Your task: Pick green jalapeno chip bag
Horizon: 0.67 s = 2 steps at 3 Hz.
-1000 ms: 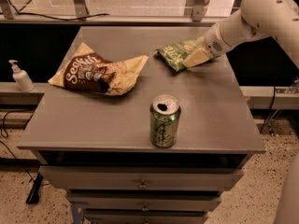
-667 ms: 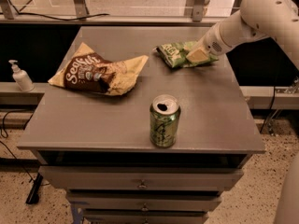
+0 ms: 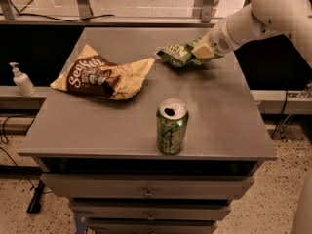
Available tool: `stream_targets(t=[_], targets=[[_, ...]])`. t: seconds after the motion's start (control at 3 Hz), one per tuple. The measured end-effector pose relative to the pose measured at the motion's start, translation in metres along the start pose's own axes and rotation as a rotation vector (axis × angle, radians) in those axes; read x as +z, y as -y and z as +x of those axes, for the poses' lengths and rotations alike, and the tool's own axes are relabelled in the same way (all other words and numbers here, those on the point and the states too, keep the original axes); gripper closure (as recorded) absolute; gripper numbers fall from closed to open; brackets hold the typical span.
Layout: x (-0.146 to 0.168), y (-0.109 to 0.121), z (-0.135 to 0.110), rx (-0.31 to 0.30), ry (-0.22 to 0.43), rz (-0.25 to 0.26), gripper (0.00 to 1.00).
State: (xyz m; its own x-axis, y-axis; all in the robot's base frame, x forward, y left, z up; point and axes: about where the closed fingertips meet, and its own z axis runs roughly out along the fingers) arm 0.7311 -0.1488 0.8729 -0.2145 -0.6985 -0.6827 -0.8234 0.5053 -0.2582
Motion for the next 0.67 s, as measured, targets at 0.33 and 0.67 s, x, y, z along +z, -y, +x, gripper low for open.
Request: stream_targets(t=[0.33,0.67], targets=[[-0.018,-0.008,-0.036,-0.045,0.091,-0.005,1.00],[-0.049,-0.017,-0.073,-0.107,0.191,0.030,1.00]])
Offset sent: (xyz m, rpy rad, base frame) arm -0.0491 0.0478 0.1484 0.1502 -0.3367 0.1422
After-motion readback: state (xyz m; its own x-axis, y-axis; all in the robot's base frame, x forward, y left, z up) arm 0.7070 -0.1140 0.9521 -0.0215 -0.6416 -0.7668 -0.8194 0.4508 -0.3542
